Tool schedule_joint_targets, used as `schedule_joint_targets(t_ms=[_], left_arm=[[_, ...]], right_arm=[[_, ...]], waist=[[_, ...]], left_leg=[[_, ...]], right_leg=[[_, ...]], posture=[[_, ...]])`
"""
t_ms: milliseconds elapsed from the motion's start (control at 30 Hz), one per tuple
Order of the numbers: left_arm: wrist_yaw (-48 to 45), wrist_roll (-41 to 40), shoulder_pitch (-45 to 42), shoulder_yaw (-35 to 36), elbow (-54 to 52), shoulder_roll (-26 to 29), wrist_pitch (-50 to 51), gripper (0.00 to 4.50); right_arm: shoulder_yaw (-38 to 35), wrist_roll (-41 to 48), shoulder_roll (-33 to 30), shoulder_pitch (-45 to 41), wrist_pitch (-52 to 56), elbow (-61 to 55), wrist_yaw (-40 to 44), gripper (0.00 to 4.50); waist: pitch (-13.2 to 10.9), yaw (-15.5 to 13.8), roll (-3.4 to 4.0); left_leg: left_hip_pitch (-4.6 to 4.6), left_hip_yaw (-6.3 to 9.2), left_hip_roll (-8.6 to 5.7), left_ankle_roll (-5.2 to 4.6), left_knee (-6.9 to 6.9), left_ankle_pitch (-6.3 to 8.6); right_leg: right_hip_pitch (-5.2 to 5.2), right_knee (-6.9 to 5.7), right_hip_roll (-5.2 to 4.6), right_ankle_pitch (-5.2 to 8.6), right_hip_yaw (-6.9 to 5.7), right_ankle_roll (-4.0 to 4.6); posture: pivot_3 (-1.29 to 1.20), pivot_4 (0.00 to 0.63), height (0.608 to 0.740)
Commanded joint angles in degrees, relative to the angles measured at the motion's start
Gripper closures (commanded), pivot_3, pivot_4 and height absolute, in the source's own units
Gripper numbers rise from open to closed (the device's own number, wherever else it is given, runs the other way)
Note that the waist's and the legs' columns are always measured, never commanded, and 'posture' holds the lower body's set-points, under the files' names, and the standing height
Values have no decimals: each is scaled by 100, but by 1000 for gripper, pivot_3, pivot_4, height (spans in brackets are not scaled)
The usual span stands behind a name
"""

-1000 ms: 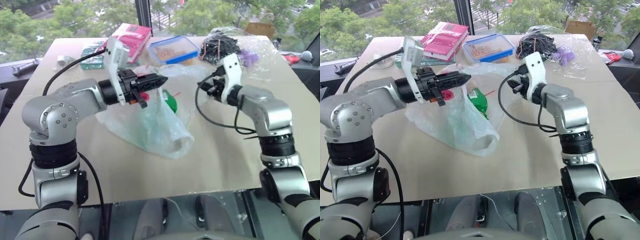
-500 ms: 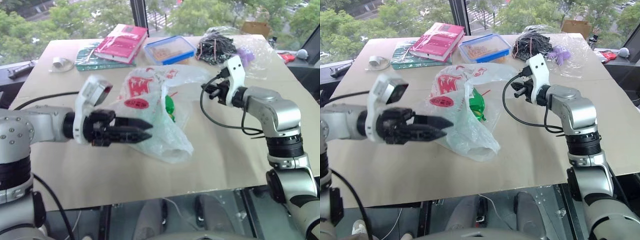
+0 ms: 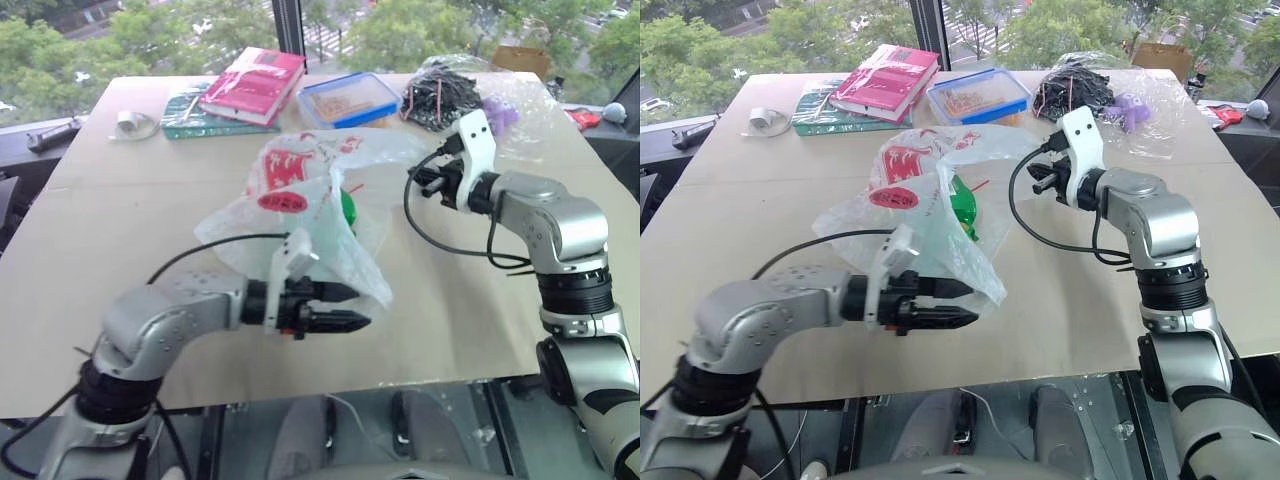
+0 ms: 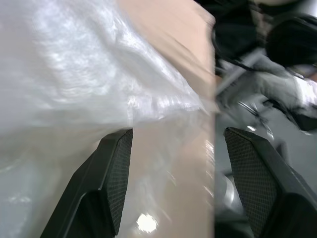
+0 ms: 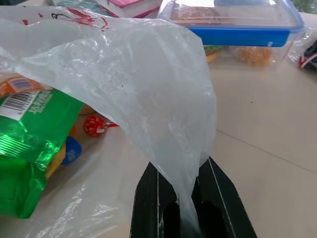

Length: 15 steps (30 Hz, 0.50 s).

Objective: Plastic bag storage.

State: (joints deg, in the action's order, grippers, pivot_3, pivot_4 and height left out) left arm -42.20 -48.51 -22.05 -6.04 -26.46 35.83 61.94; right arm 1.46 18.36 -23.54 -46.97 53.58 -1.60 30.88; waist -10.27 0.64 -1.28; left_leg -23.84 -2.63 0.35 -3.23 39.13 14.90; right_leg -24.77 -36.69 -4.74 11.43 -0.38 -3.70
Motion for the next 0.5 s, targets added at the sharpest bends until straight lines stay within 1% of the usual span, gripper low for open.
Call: schedule_joint_targets(t_ms=[33,133,267,333,400,433,500], left_arm=[[189,245,-184,-233,158,-291,-171,1462],[216,375,-319,-439,434,-739,-342,1462],[253,161,-562,-411,929,-1509,-245,1462],[173,-267,-688,-171,1024,-1760,25,1462],[112,-907,-833,211,1055,-1890,372,1462],[158,-1238,-930,440,1101,-1920,532,1462],[338,-2102,-1238,1017,1262,-1799,897,1462]], right_arm=[[-163,59,-96,-92,104,-327,-85,4500],[-181,63,-112,-125,170,-323,-135,4500],[-272,91,-102,-167,222,-225,-218,4500],[-326,119,-109,-184,241,-178,-233,4500],[-378,143,-132,-203,242,-105,-234,4500],[-407,153,-147,-216,234,-60,-230,4500],[-540,211,-171,-305,225,103,-207,4500]], waist=[[0,7,0],[0,6,0],[0,-6,0],[0,0,0],[0,6,0],[0,9,0],[0,25,0]], left_leg=[[0,1,0,0,0,0],[0,-1,0,-2,0,1],[-1,0,0,-4,3,2],[-2,1,0,-5,5,2],[-2,1,1,-5,5,2],[-2,2,3,-6,5,3],[-1,2,3,-6,5,3]], right_leg=[[0,1,2,0,0,0],[0,1,3,0,1,0],[1,1,2,0,0,-1],[1,0,2,0,-1,-1],[1,0,3,0,-1,-1],[0,0,3,0,-1,-1],[0,-2,3,0,-1,-1]], posture=[[0,150,740],[0,150,740],[0,150,740],[0,150,740],[0,150,740],[0,150,740],[0,150,740]])
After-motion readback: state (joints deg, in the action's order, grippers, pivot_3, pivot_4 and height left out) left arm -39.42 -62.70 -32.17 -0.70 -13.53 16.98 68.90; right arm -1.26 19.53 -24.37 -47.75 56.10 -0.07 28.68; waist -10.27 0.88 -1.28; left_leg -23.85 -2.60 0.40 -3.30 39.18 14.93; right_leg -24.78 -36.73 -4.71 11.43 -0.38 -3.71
